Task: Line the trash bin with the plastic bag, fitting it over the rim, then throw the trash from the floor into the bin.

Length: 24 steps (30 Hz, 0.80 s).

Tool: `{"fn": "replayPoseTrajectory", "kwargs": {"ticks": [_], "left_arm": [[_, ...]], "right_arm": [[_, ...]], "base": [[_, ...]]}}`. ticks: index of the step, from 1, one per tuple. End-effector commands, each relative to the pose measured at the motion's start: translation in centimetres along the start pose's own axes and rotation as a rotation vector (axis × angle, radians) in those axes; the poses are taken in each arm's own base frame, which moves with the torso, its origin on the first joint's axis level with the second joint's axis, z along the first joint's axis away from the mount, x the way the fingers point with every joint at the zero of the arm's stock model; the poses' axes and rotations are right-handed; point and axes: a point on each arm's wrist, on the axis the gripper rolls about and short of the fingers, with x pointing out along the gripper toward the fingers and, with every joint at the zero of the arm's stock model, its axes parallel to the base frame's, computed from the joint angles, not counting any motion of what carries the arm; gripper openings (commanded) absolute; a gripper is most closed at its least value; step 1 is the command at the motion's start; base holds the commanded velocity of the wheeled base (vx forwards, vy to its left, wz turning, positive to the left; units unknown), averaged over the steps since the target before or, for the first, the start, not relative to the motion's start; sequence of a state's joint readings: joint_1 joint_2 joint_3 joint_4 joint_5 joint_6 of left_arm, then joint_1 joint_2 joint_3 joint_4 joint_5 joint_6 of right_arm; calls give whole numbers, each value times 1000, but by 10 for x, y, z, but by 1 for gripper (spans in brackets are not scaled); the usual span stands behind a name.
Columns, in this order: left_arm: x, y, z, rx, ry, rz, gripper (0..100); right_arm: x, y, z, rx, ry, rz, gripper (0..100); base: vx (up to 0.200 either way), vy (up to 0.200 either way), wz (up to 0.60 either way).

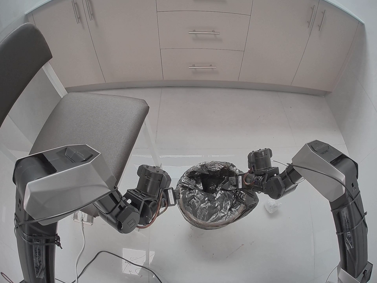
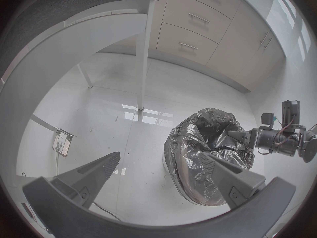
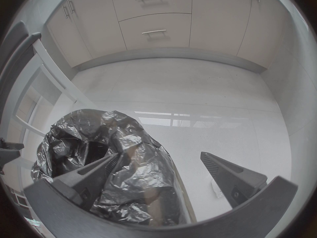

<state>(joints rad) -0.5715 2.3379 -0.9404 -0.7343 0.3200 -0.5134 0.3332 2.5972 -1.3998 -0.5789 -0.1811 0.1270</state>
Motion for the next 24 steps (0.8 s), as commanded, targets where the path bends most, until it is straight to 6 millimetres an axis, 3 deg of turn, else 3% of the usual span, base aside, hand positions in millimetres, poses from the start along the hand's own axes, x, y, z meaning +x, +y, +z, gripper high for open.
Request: {"fn": "replayPoseTrajectory", "kwargs": {"ticks": [1,6,9,13,18,24], "left_arm": [[1,0,-1,1,3,2,100],[0,0,-2,3,5,1,100],[-6,-4,-2,-10,3,-12,100],[-25,-20,5,-14,-22,-66,100],[-19,-43,1,20,-12,-102,100],[-11,-71,-6,81,88,-80,100]], "right_arm": [[7,-4,-7,3,13,-9,100],[2,1,-2,4,1,1,100],[-12,9,12,5,-32,8,100],[-59,25,40,38,-95,54,100],[-98,30,51,110,-127,85,100],[-107,26,49,166,-228,101,100]], "base": [[0,0,0],[0,0,0],[0,0,0],[0,0,0],[0,0,0],[0,0,0]]}}
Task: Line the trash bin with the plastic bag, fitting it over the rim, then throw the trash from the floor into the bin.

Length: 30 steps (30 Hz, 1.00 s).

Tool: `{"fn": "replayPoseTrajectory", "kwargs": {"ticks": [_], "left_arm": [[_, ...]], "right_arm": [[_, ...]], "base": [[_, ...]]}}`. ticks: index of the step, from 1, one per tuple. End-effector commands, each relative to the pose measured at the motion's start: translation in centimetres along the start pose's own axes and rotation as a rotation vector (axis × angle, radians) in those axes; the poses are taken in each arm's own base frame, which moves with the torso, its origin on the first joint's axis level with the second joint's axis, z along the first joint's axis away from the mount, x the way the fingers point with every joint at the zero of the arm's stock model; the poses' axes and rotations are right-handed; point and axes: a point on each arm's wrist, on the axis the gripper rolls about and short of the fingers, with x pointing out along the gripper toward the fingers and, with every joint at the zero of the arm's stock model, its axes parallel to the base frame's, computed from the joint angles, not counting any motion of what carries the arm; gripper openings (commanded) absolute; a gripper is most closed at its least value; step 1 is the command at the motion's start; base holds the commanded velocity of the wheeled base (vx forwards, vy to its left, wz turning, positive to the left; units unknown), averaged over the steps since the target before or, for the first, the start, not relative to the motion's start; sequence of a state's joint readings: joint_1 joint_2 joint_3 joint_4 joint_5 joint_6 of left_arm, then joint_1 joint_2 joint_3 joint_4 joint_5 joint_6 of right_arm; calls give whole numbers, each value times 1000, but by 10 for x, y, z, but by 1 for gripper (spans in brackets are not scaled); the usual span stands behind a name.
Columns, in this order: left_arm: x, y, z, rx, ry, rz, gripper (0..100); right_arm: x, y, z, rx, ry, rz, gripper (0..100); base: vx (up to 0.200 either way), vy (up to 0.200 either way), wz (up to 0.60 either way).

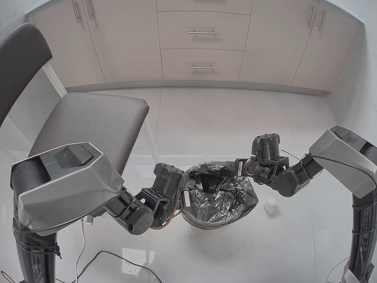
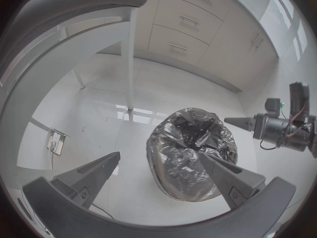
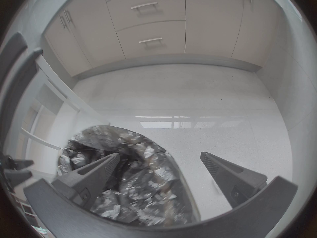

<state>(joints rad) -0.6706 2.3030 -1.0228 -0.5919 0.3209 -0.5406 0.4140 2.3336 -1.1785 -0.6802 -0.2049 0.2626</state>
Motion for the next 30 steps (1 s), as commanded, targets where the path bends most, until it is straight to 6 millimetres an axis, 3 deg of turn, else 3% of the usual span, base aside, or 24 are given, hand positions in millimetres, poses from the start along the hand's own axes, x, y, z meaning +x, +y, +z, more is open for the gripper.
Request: {"fn": "replayPoseTrajectory", "kwargs": {"ticks": [1,9,19,30], "left_arm": [[14,-31,-3,44,55,-10,100],[58,-38,-22,81,102,83,100],[74,-34,-42,115,130,126,100],[80,-20,-37,142,128,177,100]], "right_arm": [[-24,2,11,46,-98,30,100],[-26,-4,10,87,-136,31,100],[-25,-10,13,95,-142,26,100],[-24,-10,11,94,-136,24,100]], "base": [[0,0,0],[0,0,0],[0,0,0],[0,0,0]]}}
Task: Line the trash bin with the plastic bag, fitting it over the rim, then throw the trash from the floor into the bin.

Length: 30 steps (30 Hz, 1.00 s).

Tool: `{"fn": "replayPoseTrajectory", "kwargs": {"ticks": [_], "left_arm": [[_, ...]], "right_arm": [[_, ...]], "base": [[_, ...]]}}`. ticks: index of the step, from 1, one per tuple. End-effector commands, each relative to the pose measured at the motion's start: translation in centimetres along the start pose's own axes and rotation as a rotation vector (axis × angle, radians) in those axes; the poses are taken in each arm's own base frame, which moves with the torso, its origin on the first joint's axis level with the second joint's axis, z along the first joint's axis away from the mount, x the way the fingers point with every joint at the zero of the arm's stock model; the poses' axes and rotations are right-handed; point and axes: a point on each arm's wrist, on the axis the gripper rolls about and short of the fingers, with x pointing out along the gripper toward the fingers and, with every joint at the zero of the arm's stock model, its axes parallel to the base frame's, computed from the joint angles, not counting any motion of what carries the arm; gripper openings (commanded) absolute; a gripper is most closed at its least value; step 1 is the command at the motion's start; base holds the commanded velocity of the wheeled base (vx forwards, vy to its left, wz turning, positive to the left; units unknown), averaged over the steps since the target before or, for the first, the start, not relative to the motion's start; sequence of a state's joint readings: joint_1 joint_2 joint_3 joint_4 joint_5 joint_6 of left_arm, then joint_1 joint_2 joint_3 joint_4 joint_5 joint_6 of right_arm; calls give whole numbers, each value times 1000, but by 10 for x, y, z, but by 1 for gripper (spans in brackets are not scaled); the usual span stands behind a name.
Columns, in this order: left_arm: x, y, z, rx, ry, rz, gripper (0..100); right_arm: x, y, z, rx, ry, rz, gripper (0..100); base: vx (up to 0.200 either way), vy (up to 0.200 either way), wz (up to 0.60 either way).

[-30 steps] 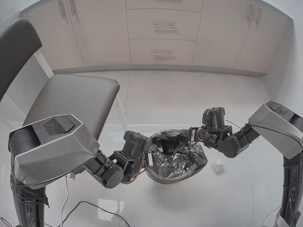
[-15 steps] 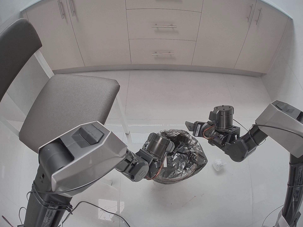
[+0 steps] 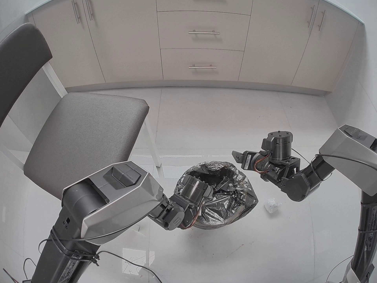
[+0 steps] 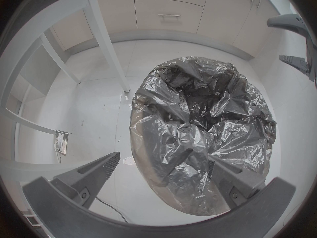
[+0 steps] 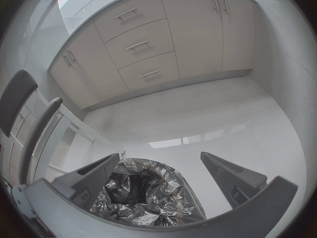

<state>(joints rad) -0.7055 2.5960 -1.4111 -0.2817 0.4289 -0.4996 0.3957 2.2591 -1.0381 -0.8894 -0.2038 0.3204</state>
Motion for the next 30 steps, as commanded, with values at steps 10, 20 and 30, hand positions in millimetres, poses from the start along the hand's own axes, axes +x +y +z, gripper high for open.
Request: {"fn": "replayPoseTrajectory", "kwargs": {"ticks": [10,20,30], "left_arm": [[5,10,4,-8,61,54,100],[0,9,10,-22,48,49,100],[-25,-1,44,-91,-44,-9,100]], "right_arm": [[0,0,-1,0,0,0,100],[1,0,-2,0,0,0,100],[2,-1,-3,-1,4,-1,100]], "base": [[0,0,0],[0,0,0],[0,0,0]]}}
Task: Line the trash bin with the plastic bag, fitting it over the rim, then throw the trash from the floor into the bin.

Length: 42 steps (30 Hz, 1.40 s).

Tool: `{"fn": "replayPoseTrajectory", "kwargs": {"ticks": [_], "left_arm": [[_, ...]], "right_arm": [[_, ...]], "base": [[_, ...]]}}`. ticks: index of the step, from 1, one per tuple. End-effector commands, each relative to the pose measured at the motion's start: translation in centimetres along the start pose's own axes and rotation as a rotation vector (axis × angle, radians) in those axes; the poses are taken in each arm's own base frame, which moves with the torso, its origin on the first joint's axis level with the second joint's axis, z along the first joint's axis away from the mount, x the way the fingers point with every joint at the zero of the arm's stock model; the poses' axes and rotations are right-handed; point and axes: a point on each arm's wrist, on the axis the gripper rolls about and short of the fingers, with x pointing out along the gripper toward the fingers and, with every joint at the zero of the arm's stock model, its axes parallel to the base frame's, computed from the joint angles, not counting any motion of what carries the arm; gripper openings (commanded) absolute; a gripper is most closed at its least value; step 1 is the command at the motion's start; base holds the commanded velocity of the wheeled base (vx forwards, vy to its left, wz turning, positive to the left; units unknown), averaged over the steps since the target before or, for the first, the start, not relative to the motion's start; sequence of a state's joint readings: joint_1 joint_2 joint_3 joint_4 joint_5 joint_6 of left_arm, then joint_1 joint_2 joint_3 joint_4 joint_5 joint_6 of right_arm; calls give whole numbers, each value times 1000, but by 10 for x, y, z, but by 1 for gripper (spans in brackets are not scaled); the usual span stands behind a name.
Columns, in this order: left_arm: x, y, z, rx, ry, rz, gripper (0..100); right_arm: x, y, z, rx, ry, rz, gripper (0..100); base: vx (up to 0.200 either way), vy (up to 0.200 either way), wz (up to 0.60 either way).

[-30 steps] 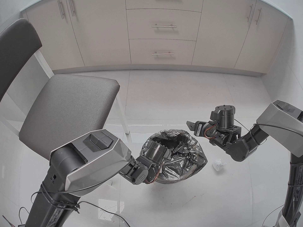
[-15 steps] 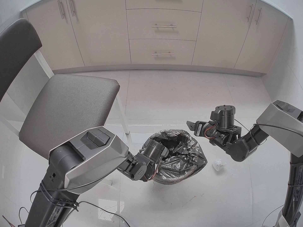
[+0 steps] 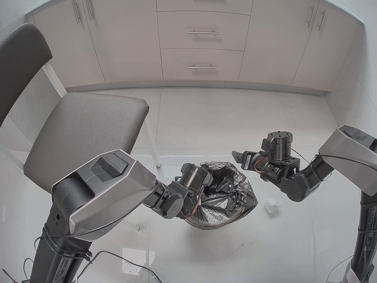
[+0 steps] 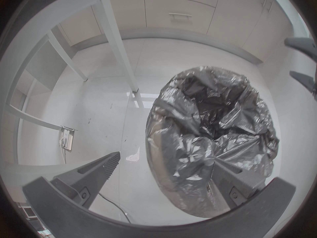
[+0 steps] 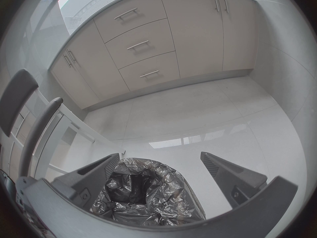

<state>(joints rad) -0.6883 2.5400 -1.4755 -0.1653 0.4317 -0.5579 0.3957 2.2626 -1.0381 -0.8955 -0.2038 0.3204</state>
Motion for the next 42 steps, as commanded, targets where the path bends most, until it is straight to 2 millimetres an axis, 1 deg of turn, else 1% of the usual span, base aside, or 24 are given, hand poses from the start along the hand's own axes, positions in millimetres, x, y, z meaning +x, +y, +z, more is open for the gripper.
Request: {"fn": "replayPoseTrajectory", "kwargs": {"ticks": [1,12,17,19,24,36,40,41,42], "left_arm": [[-8,-4,16,-23,-40,-24,100],[20,12,13,-36,-21,25,100],[29,17,11,-37,-13,40,100],[37,22,9,-31,-3,56,100],[46,27,6,-32,7,70,100],[44,26,8,-25,30,82,100],[27,14,10,-35,17,52,100],[26,13,10,-34,18,49,100],[18,7,11,-38,9,35,100]], "right_arm": [[1,0,-3,-2,7,-1,100],[4,0,-6,-5,13,-3,100],[4,0,-5,-3,11,-2,100],[4,0,-6,-3,13,-3,100],[4,0,-6,-3,13,-3,100],[4,-1,-7,-5,14,-3,100],[4,-1,-7,-3,14,-3,100],[4,-1,-7,-3,14,-3,100],[4,-1,-7,-3,14,-3,100]], "base": [[0,0,0],[0,0,0],[0,0,0],[0,0,0],[0,0,0],[0,0,0],[0,0,0],[0,0,0],[0,0,0]]}}
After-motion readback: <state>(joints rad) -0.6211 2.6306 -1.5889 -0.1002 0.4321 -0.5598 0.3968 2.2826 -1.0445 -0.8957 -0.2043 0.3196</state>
